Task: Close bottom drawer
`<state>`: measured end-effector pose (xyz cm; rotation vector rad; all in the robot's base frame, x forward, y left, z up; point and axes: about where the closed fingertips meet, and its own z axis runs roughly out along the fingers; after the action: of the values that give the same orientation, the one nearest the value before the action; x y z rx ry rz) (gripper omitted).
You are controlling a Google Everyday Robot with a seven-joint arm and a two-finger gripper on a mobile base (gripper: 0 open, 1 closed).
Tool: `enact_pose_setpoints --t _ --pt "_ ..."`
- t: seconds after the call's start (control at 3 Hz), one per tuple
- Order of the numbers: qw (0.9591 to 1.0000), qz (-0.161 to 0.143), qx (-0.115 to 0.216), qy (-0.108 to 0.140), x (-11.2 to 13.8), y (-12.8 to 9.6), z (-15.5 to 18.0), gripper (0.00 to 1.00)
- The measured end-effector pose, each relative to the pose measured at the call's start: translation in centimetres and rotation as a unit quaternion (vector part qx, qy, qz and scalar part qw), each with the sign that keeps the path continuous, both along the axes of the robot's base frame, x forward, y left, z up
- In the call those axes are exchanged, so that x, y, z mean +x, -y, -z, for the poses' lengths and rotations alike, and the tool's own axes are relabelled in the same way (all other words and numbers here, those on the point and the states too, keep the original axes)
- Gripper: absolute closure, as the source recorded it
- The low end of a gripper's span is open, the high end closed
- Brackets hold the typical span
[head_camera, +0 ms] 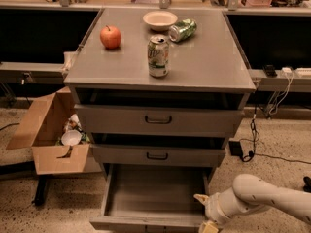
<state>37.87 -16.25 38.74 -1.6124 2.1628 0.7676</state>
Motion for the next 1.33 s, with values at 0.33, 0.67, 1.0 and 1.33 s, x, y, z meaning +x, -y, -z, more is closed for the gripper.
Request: enact_pose_setpoints --t 0.33,0.67,1.0,1.33 --pt "0.9992 -0.005 0.036 -0.016 -0.3 0.5 5.2 0.18" --pt "0.9972 -0.003 0.068 -0.031 -1.1 0.8 9.5 0.41" --pt "0.9964 0.003 0.069 -0.049 -2.0 1.2 13.3 0.65" --pt "0.9948 0.016 0.072 -0.07 -2.5 1.7 16.5 0.88"
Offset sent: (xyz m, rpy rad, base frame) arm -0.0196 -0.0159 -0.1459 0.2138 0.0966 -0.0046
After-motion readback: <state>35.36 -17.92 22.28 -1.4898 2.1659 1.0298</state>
